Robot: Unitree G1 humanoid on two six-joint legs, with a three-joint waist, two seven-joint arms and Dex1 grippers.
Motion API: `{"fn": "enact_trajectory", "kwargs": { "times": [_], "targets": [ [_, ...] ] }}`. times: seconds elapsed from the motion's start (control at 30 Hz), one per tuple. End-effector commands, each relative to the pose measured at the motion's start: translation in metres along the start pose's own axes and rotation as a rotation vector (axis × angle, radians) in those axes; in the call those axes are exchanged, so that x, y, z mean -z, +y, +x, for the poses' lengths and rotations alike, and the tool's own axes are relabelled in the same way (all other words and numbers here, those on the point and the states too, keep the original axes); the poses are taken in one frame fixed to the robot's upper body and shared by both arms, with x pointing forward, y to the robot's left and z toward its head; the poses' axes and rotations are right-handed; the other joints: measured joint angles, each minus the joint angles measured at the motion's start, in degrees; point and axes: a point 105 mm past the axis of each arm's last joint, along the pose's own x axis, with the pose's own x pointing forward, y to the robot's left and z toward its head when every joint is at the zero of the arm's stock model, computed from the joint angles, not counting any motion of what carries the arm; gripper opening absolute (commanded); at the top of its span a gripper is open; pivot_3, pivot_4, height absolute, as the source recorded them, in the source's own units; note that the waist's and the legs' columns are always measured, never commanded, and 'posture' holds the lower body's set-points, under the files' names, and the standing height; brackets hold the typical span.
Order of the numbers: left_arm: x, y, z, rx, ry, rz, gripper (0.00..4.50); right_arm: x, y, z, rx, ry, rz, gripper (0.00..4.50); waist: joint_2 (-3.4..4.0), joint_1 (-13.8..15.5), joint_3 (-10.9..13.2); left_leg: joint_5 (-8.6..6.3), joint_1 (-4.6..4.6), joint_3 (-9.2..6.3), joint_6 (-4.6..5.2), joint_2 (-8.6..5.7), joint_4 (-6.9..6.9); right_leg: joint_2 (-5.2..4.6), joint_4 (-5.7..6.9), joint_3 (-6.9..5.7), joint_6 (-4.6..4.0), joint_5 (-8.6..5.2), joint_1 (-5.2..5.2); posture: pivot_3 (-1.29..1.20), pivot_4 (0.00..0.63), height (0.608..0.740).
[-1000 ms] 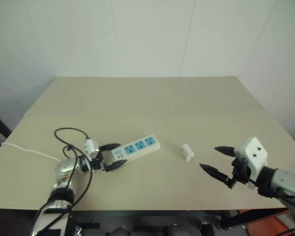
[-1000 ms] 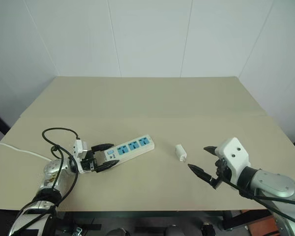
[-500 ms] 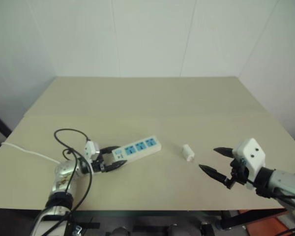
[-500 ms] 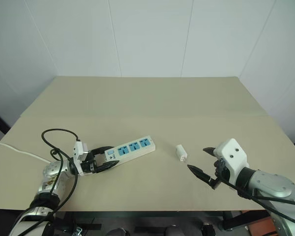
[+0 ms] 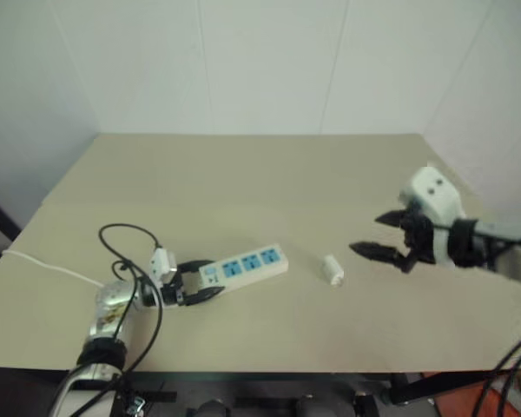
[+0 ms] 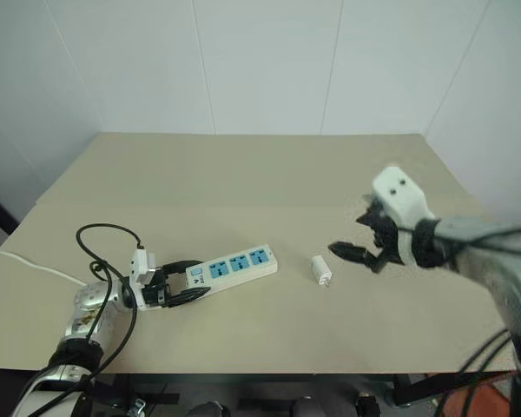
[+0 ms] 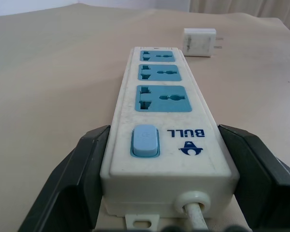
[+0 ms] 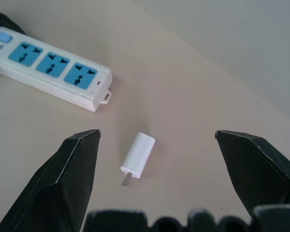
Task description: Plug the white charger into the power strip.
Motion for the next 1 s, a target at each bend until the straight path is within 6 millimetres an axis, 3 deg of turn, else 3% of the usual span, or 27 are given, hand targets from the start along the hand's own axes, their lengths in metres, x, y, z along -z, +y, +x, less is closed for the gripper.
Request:
{"fn": "enact_trajectory", "kwargs": {
  "times": [0.03, 0.13, 0.37, 0.7, 1.0],
  "targets": [
    [0.009, -0.008, 0.007, 0.051, 0.034, -0.016, 3.26, 0.005, -0.001, 0.019, 0.014, 0.130, 0.066, 4.50, 0.00, 0.43, 0.00, 0.00, -0.04, -0.01, 0.00, 0.00, -0.01, 0.00, 0.00, -0.01, -0.04, 0.02, -0.04, 0.00, 0.150, 0.740],
    [0.010, -0.008, 0.010, 0.053, 0.034, -0.009, 3.26, 0.003, 0.002, 0.030, -0.013, 0.161, 0.079, 4.50, 0.01, 1.08, 0.00, 0.00, -0.21, -0.02, 0.00, -0.08, 0.00, -0.08, -0.05, -0.06, -0.03, 0.03, -0.16, 0.00, 0.150, 0.740],
    [0.014, -0.016, 0.021, 0.069, 0.016, -0.013, 3.26, 0.005, -0.018, 0.048, 0.125, 0.283, 0.074, 4.50, 0.04, 1.14, -0.02, 0.01, -0.27, 0.01, 0.01, -0.20, 0.01, -0.23, 0.03, -0.09, 0.01, 0.03, -0.24, 0.00, 0.150, 0.740],
    [0.017, -0.023, 0.025, 0.073, 0.006, -0.019, 3.26, 0.014, -0.010, 0.073, 0.082, 0.393, 0.117, 4.50, 0.12, 1.08, -0.06, 0.01, -0.27, 0.01, 0.01, -0.25, 0.02, -0.29, 0.03, -0.09, 0.04, 0.03, -0.22, 0.00, 0.150, 0.740],
    [0.017, -0.028, 0.021, 0.080, 0.012, -0.021, 3.26, 0.022, -0.004, 0.085, 0.052, 0.417, 0.163, 4.50, 0.14, 0.66, -0.07, 0.01, -0.25, 0.01, 0.01, -0.23, 0.01, -0.26, 0.07, -0.09, 0.04, 0.03, -0.24, 0.00, 0.150, 0.740]
  ]
}}
